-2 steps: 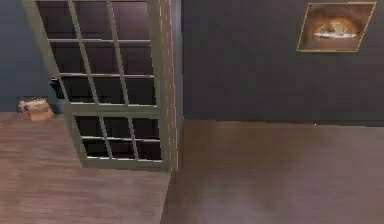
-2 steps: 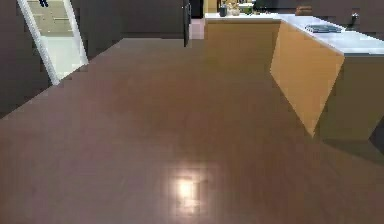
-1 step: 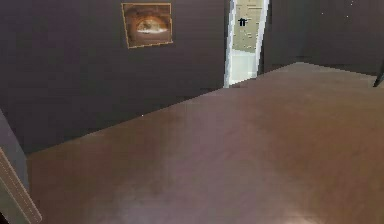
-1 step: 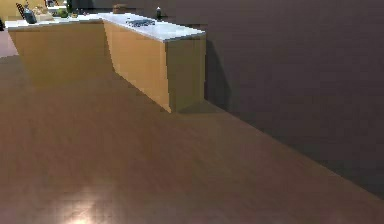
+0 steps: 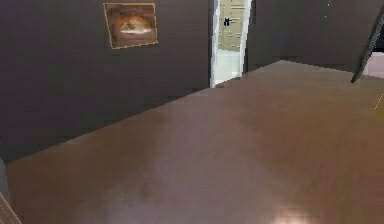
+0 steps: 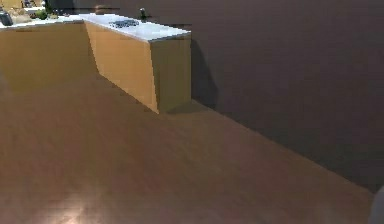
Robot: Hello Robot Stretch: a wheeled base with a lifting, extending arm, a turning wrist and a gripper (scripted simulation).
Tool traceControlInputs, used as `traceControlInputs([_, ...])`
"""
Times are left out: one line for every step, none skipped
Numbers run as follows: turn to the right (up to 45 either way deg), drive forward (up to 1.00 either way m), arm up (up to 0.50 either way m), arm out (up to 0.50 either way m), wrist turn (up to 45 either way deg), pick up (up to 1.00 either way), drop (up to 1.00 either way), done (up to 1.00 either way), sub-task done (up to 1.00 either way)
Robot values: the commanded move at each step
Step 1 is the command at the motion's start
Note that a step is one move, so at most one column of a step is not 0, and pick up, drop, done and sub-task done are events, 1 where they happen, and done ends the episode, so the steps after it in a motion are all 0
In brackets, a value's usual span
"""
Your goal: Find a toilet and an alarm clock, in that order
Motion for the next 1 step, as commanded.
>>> traceControlInputs([0.0,0.20,0.00,0.00,0.0,0.00,0.00,0.00,0.00])
